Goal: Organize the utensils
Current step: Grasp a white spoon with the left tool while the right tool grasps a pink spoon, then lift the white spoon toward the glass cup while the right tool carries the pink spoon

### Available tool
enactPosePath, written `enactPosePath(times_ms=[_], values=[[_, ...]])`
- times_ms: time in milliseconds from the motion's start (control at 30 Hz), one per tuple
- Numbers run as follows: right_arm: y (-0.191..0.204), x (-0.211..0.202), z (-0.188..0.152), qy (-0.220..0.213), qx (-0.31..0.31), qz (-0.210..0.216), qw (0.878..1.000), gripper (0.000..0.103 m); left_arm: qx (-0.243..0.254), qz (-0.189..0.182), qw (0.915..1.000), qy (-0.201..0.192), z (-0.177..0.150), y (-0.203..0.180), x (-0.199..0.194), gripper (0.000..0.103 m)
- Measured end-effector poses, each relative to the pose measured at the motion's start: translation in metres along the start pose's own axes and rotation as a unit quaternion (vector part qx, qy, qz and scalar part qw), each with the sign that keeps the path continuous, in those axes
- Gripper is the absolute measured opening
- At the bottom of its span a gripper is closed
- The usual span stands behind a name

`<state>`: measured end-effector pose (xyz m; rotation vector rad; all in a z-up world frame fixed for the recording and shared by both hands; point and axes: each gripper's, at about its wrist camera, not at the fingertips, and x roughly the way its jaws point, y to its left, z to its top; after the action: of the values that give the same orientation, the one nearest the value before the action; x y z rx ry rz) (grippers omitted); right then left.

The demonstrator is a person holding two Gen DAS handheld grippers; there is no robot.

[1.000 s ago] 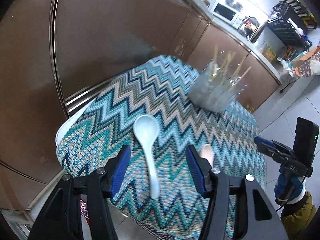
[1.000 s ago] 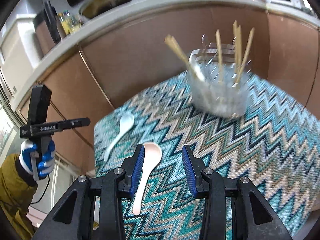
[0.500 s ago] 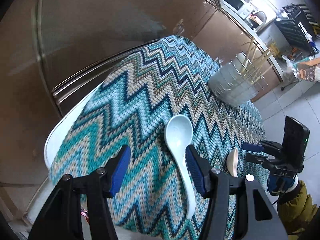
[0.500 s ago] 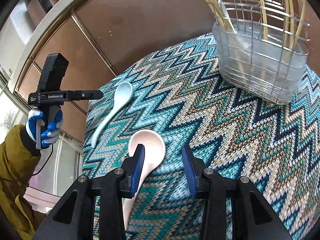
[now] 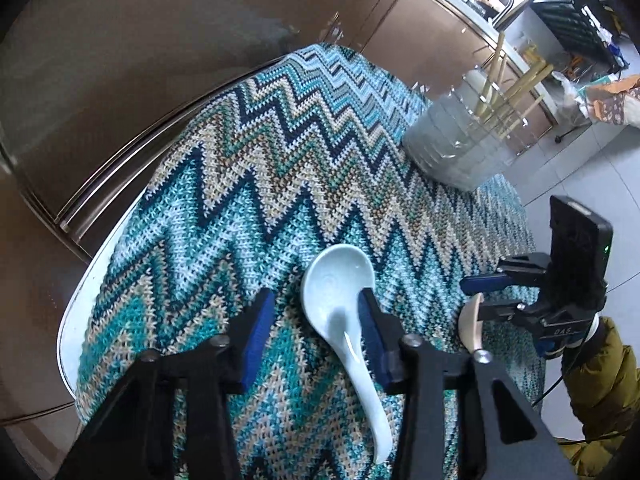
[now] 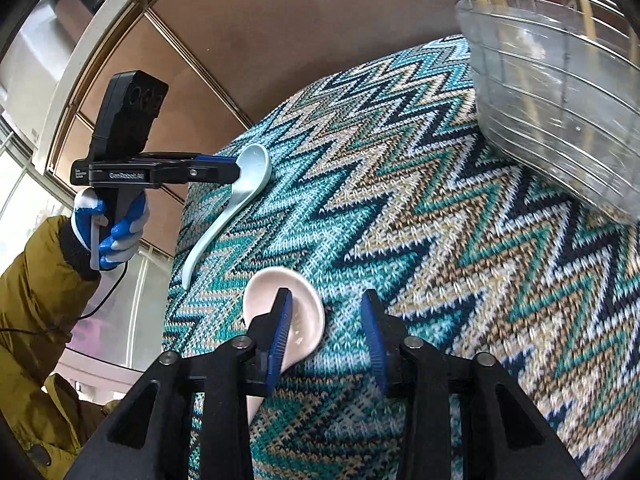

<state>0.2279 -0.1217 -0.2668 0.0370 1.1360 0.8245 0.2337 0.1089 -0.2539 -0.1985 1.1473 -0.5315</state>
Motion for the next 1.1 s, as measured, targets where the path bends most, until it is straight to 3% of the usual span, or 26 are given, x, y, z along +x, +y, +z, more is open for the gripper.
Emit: enactPosePath(times_ms=[267, 667, 1100], values=[[0.01, 0.012, 0.009, 0.03, -0.042, 0.002, 0.999, 0.012, 0.017, 0.018, 0.9997, 0.01, -0.002, -0.008, 0.01, 0.01], [0.038, -0.011, -0.006, -0.002, -0.066, -0.069, 0.995, 0.007, 0.012, 0.038, 0.9986, -0.036, -0.009, -0.031, -0.002, 0.005], [0.065, -0.08, -0.035, -0.093, -0.038, -0.145, 0.984, 0.006, -0.019, 0.024, 0.9929, -0.115, -0.017, -0.047, -0.056, 0.005]])
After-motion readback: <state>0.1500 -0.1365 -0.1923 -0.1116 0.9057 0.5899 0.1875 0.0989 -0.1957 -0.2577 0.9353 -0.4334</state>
